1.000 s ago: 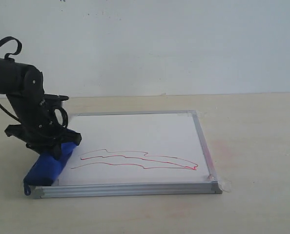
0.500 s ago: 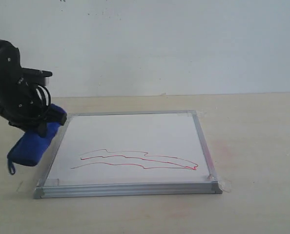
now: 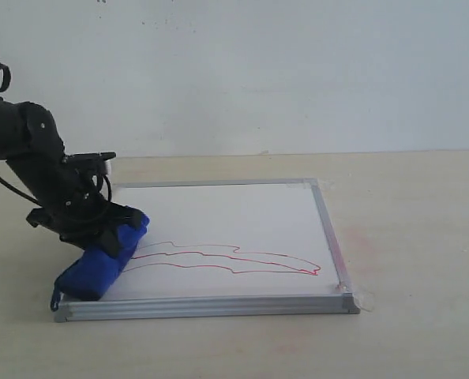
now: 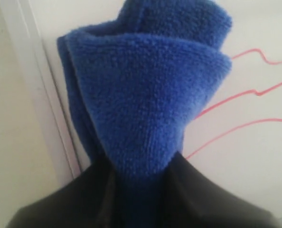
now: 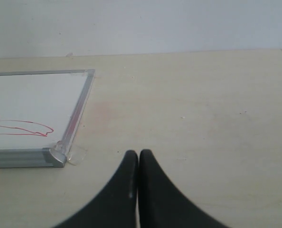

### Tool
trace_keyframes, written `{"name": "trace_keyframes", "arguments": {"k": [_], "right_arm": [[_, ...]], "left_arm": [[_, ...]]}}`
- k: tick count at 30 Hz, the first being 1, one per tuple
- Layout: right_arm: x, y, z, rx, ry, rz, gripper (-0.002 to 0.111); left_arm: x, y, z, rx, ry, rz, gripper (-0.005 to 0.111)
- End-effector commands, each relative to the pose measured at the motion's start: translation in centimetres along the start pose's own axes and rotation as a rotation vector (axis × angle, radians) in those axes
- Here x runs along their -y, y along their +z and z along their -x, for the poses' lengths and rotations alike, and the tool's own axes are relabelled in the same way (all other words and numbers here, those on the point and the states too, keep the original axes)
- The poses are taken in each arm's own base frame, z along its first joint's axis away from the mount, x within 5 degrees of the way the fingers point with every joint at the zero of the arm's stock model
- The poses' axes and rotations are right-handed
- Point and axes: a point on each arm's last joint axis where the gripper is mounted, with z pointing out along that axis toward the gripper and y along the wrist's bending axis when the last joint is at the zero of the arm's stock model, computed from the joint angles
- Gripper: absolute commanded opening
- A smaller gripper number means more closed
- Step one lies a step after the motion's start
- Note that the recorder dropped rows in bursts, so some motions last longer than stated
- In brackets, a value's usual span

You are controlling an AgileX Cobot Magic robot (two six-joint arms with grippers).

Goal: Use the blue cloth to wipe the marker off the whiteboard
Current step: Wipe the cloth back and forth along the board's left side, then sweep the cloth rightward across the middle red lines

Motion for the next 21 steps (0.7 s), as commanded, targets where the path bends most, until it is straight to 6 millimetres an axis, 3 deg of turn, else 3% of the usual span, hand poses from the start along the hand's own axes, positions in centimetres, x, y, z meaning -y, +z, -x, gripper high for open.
{"name": "trace_keyframes", "arguments": {"k": [1, 4, 6, 9, 12, 14, 17, 21], "right_arm": [[0.0, -0.1, 0.1, 0.013, -0.001, -0.006, 0.0], [0.0, -0.1, 0.1, 0.013, -0.001, -0.006, 0.0], [0.0, -0.1, 0.1, 0.013, -0.001, -0.006, 0.0], [0.0, -0.1, 0.1, 0.013, -0.001, -0.006, 0.0], [0.0, -0.1, 0.1, 0.013, -0.001, -0.006, 0.0], [0.0, -0.1, 0.1, 0.013, -0.001, -0.006, 0.0], [0.0, -0.1, 0.1, 0.013, -0.001, -0.006, 0.0], [0.0, -0.1, 0.1, 0.013, -0.001, -0.006, 0.0]], "left_arm": [[4.3, 1.6, -0.4, -0.025, 0.077, -0.144, 0.004], [7.4, 2.1, -0.1, 0.05, 0.174, -0.136, 0.004], [7.3, 2.2, 0.3, 0.086, 0.181, -0.093, 0.004], [4.0, 1.9, 0.4, 0.061, 0.154, 0.081, 0.004], [-1.1, 1.0, 0.1, 0.009, 0.077, 0.294, 0.004], [-2.2, 0.8, -0.1, -0.011, 0.047, 0.299, 0.004], [-2.3, 0.8, -0.2, -0.022, 0.005, 0.273, 0.004], [0.4, 1.4, 0.1, 0.009, 0.015, 0.146, 0.004]]}}
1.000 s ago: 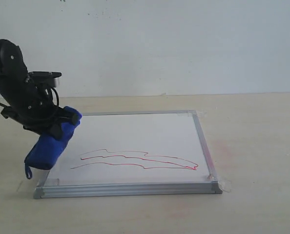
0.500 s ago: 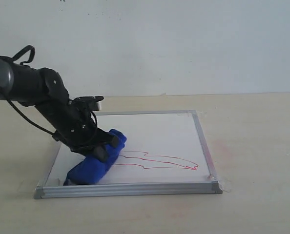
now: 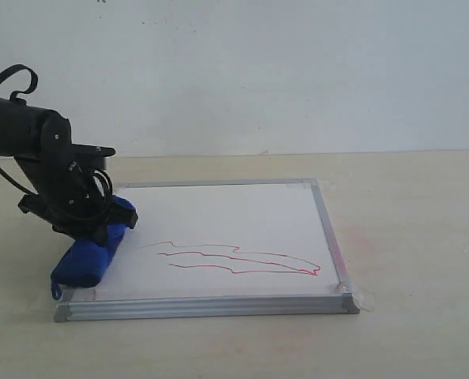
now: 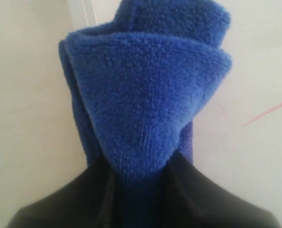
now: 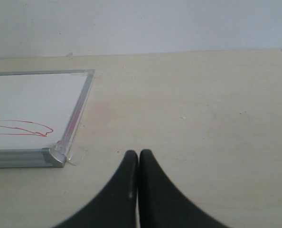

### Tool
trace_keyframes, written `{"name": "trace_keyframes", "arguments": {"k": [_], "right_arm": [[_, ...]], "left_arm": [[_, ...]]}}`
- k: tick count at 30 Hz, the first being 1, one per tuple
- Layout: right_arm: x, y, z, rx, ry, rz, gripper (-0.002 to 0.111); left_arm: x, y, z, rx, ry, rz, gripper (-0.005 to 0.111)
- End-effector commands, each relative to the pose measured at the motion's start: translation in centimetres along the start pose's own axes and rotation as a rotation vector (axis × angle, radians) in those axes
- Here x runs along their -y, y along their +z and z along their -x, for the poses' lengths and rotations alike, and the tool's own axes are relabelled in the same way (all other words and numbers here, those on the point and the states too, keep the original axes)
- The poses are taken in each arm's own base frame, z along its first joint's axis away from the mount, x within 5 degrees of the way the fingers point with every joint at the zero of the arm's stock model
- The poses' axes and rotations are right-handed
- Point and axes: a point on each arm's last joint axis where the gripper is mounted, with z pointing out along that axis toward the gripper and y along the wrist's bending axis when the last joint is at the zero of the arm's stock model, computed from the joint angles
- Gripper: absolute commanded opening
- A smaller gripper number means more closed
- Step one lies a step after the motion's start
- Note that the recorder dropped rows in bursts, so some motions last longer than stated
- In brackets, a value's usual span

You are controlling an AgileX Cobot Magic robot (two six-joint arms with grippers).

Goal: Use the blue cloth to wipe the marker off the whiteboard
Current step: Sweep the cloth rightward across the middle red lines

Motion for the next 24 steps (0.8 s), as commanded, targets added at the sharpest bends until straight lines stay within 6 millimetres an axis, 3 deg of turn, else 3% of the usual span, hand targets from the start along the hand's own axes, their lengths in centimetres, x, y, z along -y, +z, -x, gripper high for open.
{"name": "trace_keyframes", "arguments": {"k": [1, 5, 6, 8, 10, 13, 15, 17, 19, 24], "right_arm": [[0.0, -0.1, 0.1, 0.013, -0.001, -0.006, 0.0], [0.0, -0.1, 0.1, 0.013, -0.001, -0.006, 0.0], [0.0, -0.1, 0.1, 0.013, -0.001, -0.006, 0.0], [0.0, -0.1, 0.1, 0.013, -0.001, -0.006, 0.0], [0.0, -0.1, 0.1, 0.013, -0.001, -0.006, 0.0], [0.0, -0.1, 0.1, 0.013, -0.001, -0.006, 0.0], [0.0, -0.1, 0.1, 0.013, -0.001, -0.006, 0.0], [0.0, -0.1, 0.1, 0.013, -0.001, -0.006, 0.0], [0.0, -0.1, 0.1, 0.013, -0.001, -0.006, 0.0], [0.0, -0.1, 0.1, 0.013, -0.001, -0.006, 0.0]], "left_arm": [[2.2, 0.7, -0.6, -0.041, 0.032, -0.096, 0.004], [6.6, 0.3, -0.3, 0.029, 0.044, -0.222, 0.004], [8.8, 0.1, -0.2, 0.072, 0.066, -0.268, 0.004], [11.1, -0.2, -0.3, 0.112, 0.12, -0.295, 0.004], [11.8, -0.4, -0.2, 0.105, 0.183, -0.282, 0.004], [10.2, -0.4, 0.4, 0.063, 0.274, -0.172, 0.004], [6.1, -0.6, 1.8, 0.077, 0.162, 0.066, 0.004], [3.2, -0.9, 2.3, 0.072, 0.055, 0.165, 0.004], [1.8, -1.1, 2.3, 0.036, 0.006, 0.161, 0.004], [3.9, -0.8, 2.6, 0.065, -0.066, -0.003, 0.004]]}}
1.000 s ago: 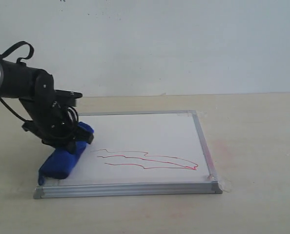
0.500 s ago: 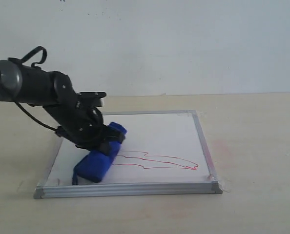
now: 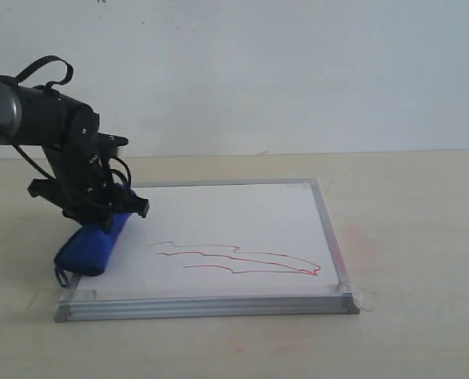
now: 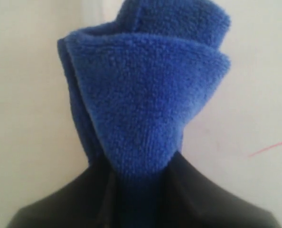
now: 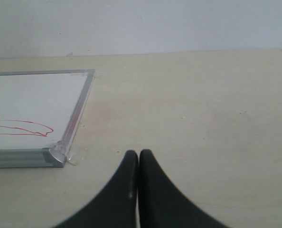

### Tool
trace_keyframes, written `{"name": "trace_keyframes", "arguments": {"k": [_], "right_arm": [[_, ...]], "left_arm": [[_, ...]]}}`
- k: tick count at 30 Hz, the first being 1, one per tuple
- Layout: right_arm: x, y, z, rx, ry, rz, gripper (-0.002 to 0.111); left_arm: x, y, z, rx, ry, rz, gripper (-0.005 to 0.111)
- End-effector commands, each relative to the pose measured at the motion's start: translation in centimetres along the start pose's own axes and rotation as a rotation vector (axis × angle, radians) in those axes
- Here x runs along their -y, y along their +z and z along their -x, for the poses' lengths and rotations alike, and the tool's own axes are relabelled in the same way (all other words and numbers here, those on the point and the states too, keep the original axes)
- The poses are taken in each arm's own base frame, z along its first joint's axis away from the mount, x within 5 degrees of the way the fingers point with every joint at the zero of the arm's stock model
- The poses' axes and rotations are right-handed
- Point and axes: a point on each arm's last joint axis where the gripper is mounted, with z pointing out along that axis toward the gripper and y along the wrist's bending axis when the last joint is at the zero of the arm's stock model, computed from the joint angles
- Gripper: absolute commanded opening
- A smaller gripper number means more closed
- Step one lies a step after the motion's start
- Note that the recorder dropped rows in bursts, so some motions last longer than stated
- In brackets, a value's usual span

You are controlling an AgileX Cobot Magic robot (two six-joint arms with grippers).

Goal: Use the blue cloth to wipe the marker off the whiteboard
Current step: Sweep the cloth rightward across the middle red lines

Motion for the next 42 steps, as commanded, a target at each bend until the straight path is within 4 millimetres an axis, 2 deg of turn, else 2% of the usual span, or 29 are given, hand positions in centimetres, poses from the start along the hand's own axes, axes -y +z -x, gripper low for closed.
{"name": "trace_keyframes", "arguments": {"k": [1, 5, 10, 14, 17, 24, 26, 28, 30, 36, 38, 42], "right_arm": [[0.0, -0.1, 0.1, 0.013, -0.001, -0.006, 0.0], [0.0, -0.1, 0.1, 0.013, -0.001, -0.006, 0.0], [0.0, -0.1, 0.1, 0.015, -0.001, -0.005, 0.0], [0.0, -0.1, 0.1, 0.015, -0.001, -0.005, 0.0], [0.0, -0.1, 0.1, 0.015, -0.001, -0.005, 0.0], [0.0, -0.1, 0.1, 0.015, -0.001, -0.005, 0.0], [0.0, -0.1, 0.1, 0.015, -0.001, -0.005, 0.0], [0.0, -0.1, 0.1, 0.015, -0.001, -0.005, 0.0], [0.0, -0.1, 0.1, 0.015, -0.001, -0.005, 0.0], [0.0, -0.1, 0.1, 0.015, -0.001, -0.005, 0.0], [0.0, -0.1, 0.1, 0.015, -0.001, -0.005, 0.0], [0.0, -0.1, 0.1, 0.015, -0.001, -0.005, 0.0]], "left_arm": [[2.6, -0.2, 0.5, 0.051, -0.041, -0.146, 0.004], [5.3, -0.6, 0.6, 0.088, 0.019, -0.227, 0.004], [7.9, -0.7, 0.7, 0.098, 0.134, -0.242, 0.004], [9.1, -0.5, 0.8, 0.07, 0.207, -0.244, 0.004], [8.6, -0.2, 0.9, 0.072, 0.27, -0.182, 0.004], [3.0, 0.0, 0.6, -0.069, 0.277, 0.236, 0.004], [2.1, 0.1, 0.5, -0.104, 0.254, 0.253, 0.004], [2.0, 0.2, 0.4, -0.116, 0.23, 0.212, 0.004], [2.8, 0.4, 0.4, -0.103, 0.203, 0.12, 0.004], [7.2, 0.8, 0.8, -0.015, 0.111, -0.295, 0.004], [9.0, 1.0, 0.6, -0.009, 0.126, -0.424, 0.004], [10.8, 1.3, 0.1, -0.021, 0.203, -0.623, 0.004]]}}
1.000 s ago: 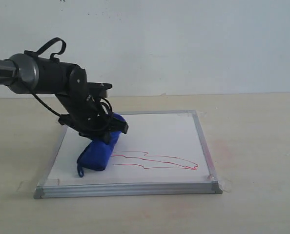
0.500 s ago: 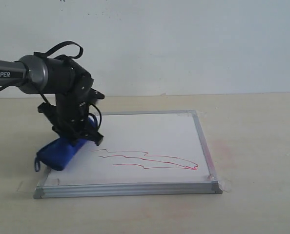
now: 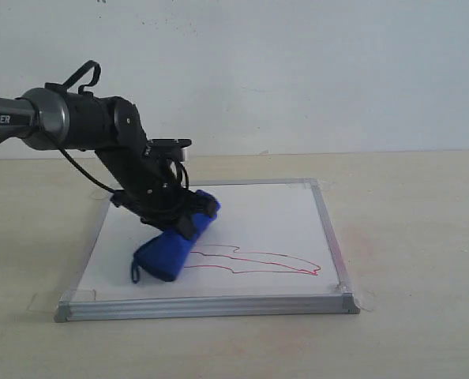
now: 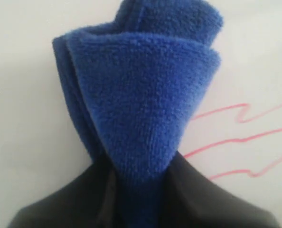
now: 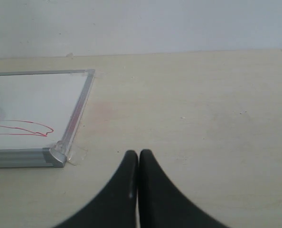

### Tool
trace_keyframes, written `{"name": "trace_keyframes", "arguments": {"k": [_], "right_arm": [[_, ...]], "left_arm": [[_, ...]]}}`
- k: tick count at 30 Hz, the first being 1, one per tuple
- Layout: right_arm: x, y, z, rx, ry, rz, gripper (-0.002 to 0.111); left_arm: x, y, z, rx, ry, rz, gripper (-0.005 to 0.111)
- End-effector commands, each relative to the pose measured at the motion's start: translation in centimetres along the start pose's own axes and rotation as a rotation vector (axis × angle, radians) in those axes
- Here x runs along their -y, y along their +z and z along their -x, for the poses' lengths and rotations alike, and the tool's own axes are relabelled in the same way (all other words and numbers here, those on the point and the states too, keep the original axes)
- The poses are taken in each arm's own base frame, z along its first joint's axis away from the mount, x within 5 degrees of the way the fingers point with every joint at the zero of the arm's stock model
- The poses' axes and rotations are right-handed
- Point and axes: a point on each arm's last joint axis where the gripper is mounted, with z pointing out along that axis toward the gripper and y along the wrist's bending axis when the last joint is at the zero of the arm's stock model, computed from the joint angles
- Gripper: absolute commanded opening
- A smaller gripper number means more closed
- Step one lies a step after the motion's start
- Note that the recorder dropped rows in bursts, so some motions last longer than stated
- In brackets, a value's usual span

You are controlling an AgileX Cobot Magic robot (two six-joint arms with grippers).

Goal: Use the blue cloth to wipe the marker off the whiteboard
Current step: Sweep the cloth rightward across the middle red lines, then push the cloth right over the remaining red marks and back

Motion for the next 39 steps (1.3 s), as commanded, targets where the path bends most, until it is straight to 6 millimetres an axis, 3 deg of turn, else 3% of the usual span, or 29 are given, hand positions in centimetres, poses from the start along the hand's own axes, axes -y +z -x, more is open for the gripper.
{"name": "trace_keyframes", "arguments": {"k": [1, 6, 12, 16, 19, 22, 29, 32, 35, 39], "right_arm": [[0.0, -0.1, 0.1, 0.015, -0.001, -0.005, 0.0], [0.0, -0.1, 0.1, 0.015, -0.001, -0.005, 0.0], [0.0, -0.1, 0.1, 0.015, -0.001, -0.005, 0.0], [0.0, -0.1, 0.2, 0.019, -0.001, -0.005, 0.0], [0.0, -0.1, 0.2, 0.017, -0.001, -0.005, 0.0], [0.0, -0.1, 0.2, 0.017, -0.001, -0.005, 0.0], [0.0, -0.1, 0.2, 0.017, -0.001, -0.005, 0.0], [0.0, -0.1, 0.2, 0.017, -0.001, -0.005, 0.0], [0.0, -0.1, 0.2, 0.017, -0.001, -0.005, 0.0], [0.0, -0.1, 0.2, 0.017, -0.001, -0.005, 0.0]], "left_arm": [[2.2, 2.0, -0.5, -0.016, 0.028, -0.213, 0.004], [-0.2, 1.9, -0.8, -0.064, 0.01, -0.033, 0.004], [-5.8, 0.0, -1.3, -0.16, -0.14, 0.399, 0.004], [-6.8, -0.7, -1.6, -0.212, -0.11, 0.529, 0.004], [-5.5, -0.2, -1.9, -0.25, -0.086, 0.396, 0.004], [-2.8, 0.6, -1.6, -0.221, -0.063, 0.207, 0.004], [7.2, 2.6, -0.8, -0.063, 0.066, -0.073, 0.004], [10.8, 3.2, -0.8, 0.029, 0.146, -0.095, 0.004], [12.1, 3.4, -0.6, 0.09, 0.169, -0.099, 0.004], [10.8, 3.3, -0.4, 0.075, 0.206, -0.042, 0.004]]}}
